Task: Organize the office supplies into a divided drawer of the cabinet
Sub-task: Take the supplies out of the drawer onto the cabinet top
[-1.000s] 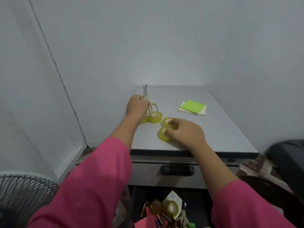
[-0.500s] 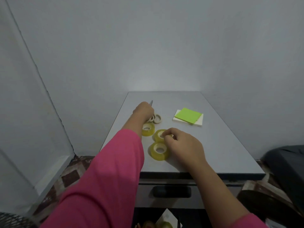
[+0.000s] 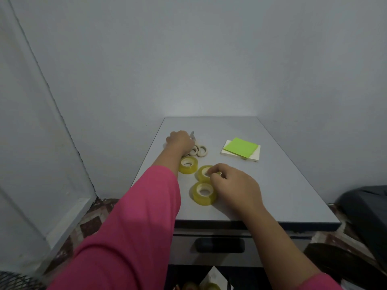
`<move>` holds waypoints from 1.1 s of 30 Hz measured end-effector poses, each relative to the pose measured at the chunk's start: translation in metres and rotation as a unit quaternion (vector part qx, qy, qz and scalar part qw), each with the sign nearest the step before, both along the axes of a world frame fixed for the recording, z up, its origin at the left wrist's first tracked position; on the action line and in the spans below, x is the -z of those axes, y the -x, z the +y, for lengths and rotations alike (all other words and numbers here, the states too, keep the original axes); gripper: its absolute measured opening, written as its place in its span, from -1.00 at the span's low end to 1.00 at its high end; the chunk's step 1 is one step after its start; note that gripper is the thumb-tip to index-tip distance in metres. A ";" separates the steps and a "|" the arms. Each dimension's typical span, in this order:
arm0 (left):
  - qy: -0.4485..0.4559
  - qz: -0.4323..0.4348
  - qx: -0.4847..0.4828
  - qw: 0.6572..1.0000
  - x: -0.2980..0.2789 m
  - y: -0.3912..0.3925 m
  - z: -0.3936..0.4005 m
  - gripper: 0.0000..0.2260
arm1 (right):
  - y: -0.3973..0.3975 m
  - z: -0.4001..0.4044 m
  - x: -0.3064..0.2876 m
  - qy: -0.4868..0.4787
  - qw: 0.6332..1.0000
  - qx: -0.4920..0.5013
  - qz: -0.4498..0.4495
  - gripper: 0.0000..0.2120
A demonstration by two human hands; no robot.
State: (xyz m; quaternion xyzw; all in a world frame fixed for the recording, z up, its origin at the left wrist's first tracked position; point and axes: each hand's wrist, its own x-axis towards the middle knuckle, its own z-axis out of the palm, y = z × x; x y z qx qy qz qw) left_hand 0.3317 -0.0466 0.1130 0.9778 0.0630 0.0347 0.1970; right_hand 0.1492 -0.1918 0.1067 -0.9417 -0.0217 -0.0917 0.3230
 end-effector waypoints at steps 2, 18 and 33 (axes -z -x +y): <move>-0.005 0.000 0.006 1.000 0.000 0.000 -0.002 -0.61 | -0.001 0.000 0.001 -0.005 1.000 0.002 0.002 -0.77; 0.252 -0.165 0.232 0.925 -0.007 0.167 0.007 -0.91 | -0.004 -0.006 -0.002 -0.223 0.974 0.050 0.001 -0.75; 0.151 -0.146 0.205 0.956 0.017 0.196 0.039 -0.81 | -0.004 -0.004 -0.002 -0.225 0.973 0.058 0.007 -0.63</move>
